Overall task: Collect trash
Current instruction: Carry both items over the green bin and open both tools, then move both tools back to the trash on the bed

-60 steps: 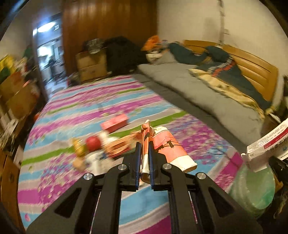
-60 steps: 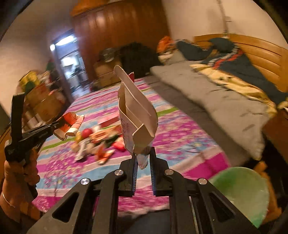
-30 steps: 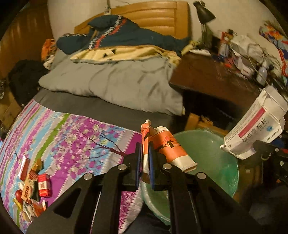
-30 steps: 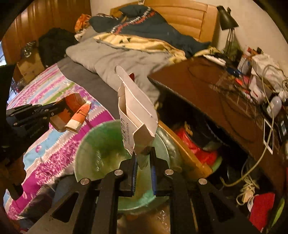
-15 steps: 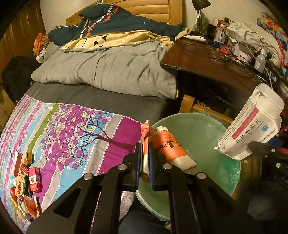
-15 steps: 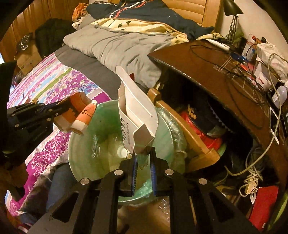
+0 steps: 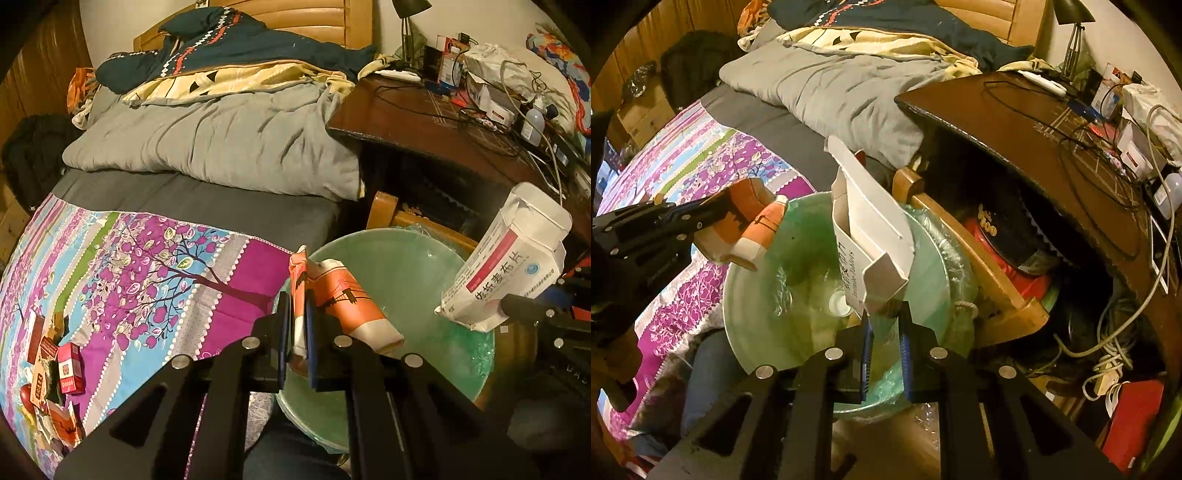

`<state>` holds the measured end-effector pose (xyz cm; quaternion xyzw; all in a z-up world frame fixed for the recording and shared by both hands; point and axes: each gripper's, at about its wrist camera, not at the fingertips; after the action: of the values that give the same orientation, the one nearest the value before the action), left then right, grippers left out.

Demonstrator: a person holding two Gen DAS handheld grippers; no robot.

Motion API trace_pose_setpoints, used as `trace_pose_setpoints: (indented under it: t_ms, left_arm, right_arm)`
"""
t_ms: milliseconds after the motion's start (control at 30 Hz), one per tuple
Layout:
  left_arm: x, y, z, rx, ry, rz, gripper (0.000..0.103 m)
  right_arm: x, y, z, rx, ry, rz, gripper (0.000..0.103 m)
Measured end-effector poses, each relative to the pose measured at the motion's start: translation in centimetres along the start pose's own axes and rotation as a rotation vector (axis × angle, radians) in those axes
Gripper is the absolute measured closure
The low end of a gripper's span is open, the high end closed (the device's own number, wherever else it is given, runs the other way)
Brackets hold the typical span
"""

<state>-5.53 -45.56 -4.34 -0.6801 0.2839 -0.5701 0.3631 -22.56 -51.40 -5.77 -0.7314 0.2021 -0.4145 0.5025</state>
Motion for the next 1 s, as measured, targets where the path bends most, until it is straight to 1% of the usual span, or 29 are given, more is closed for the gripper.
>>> trace_pose_setpoints:
  t_ms: [167, 200, 233, 267, 300, 333, 367, 400, 433, 500, 667, 867, 1000]
  left_arm:
    - [-0.1, 0.2, 0.1, -0.004, -0.001, 0.006, 0.096]
    - [-0.1, 0.3, 0.1, -0.011, -0.001, 0.008, 0.096]
    - [-0.2, 0.3, 0.2, -0.037, -0.003, 0.012, 0.094]
    - [-0.1, 0.4, 0.2, -0.065, -0.005, 0.019, 0.093]
    - [-0.2, 0.5, 0.2, -0.086, -0.005, 0.028, 0.088]
    - [-0.3, 0.8, 0.3, -0.082, -0.009, 0.044, 0.063]
    - [-0.4, 0.8, 0.5, -0.07, -0.01, 0.043, 0.052]
    - [-0.5, 0.7, 0.6, -0.053, -0.01, 0.028, 0.046]
    - [-0.7, 0.6, 0.7, -0.045, -0.006, 0.02, 0.046]
    - [-0.8, 0.6, 0.8, -0.045, -0.005, 0.031, 0.046]
    - [-0.9, -0.2, 1.0, -0.039, -0.013, 0.011, 0.046]
    - [-1.6, -1.1, 1.6, -0.024, -0.03, -0.009, 0.046]
    - [-2.4, -2.1, 2.7, -0.012, -0.068, -0.031, 0.046]
  right_arm:
    - [0.4, 0.2, -0.1, -0.003, 0.004, -0.003, 0.088]
    - [0.4, 0.2, -0.1, -0.001, 0.002, -0.002, 0.088]
    - [0.4, 0.2, 0.0, 0.002, -0.001, -0.001, 0.087]
    - [0.4, 0.2, 0.0, 0.006, -0.001, -0.006, 0.075]
    - [0.4, 0.2, 0.0, -0.004, 0.001, -0.005, 0.066]
    - [0.4, 0.2, 0.0, -0.018, 0.003, -0.009, 0.058]
    - [0.4, 0.2, -0.1, -0.016, 0.003, -0.014, 0.058]
    - [0.4, 0.2, 0.0, -0.013, 0.002, -0.013, 0.059]
    - [0.3, 0.2, -0.1, -0.01, 0.004, -0.015, 0.059]
    - [0.3, 0.2, -0.3, -0.007, 0.014, -0.017, 0.059]
    - [0.3, 0.0, -0.3, 0.003, 0.026, -0.023, 0.059]
    - [0.4, -1.0, 0.3, 0.009, 0.027, -0.058, 0.059]
    - [0.6, -2.2, 0.9, 0.041, 0.057, -0.113, 0.058]
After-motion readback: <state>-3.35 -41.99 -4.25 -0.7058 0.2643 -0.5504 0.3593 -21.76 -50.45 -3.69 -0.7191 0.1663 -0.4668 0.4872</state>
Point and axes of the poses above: each gripper's, at about its wrist camera, not at the fingertips, and y roughly the way its jaws point, z to its left, x to its top, and after that the axes turned 11 degrees about -x, right-handed
